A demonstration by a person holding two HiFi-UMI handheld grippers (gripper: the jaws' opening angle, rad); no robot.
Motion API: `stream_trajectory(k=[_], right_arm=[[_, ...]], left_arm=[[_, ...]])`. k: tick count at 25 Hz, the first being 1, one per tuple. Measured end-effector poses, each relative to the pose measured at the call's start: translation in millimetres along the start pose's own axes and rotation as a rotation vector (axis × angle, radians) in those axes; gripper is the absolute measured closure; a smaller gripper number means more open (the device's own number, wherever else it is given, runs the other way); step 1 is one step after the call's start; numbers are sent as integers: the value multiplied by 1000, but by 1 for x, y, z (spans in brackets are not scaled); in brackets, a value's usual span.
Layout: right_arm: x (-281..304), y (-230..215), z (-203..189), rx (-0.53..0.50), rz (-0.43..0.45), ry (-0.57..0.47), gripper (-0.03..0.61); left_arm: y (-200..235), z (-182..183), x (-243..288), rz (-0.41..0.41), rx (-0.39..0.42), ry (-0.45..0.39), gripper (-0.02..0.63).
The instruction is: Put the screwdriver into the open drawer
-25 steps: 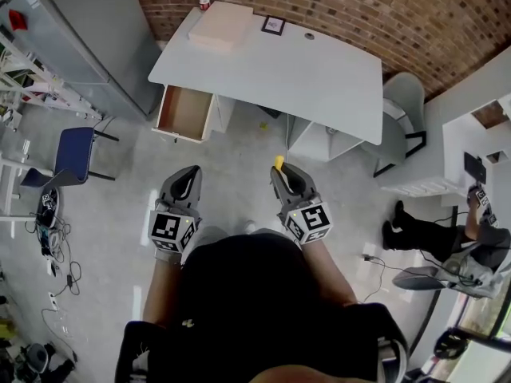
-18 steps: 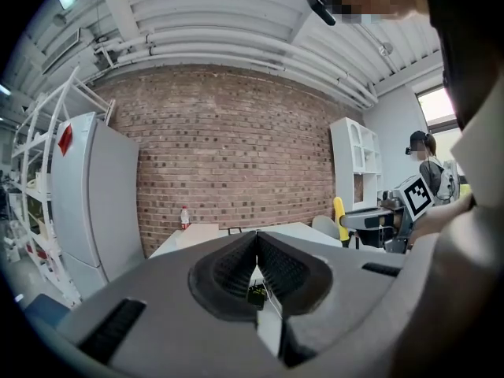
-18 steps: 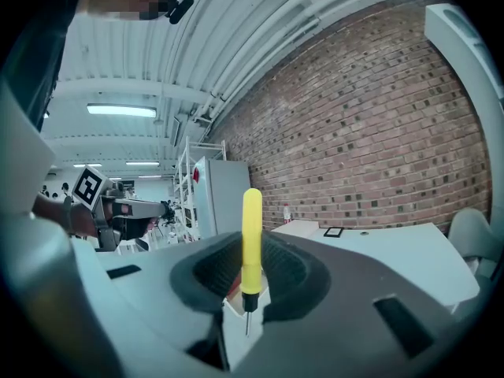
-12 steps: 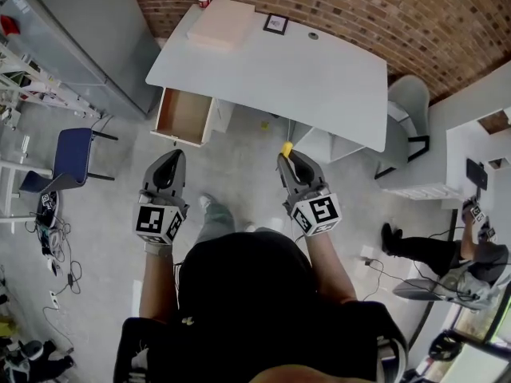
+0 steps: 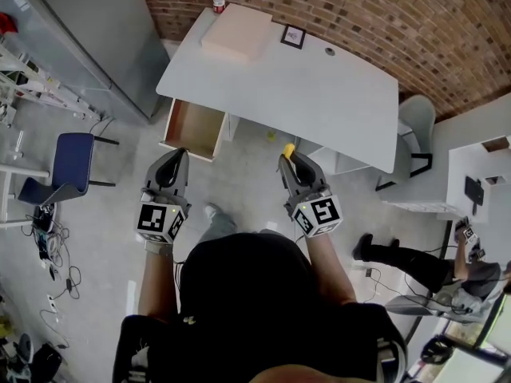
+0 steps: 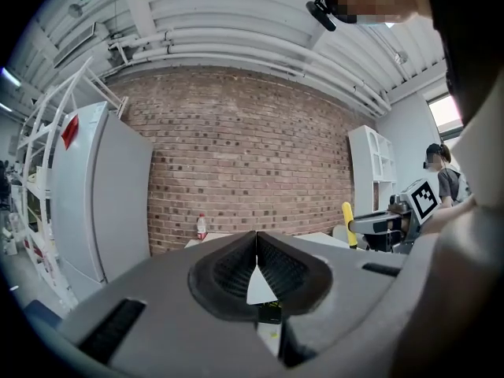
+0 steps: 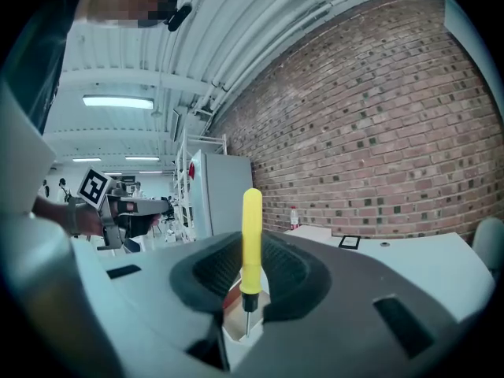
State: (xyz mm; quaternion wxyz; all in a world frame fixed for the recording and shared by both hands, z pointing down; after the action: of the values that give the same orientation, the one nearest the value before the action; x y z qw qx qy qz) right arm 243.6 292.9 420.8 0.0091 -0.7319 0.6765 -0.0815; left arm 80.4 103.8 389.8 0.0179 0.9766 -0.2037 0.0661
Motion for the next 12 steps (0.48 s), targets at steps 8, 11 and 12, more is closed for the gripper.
stream_trajectory(k=[8,11,12], right_arm=[[90,14,-1,12,22,19,502],[126,22,-1,5,51,25,502],[138,26,-1,4,62,26,502]], left_arm=[[82,-8,19,20,-25,4,609],[115,-13,19,35,-20,2,609],[125,-14,19,42,-19,3,609]])
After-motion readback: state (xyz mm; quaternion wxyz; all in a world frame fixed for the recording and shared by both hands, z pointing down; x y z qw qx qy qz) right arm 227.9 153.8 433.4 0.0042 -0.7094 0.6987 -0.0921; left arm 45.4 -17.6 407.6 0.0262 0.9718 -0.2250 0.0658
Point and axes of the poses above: the fingertips, and each gripper's own axes: x forward along the fingers, y to its left, z out of its top, the point moved 2 cm from there along -x, backward along the fingers, and after that the axes turned 11 degrees about z, right-handed, at the moved point
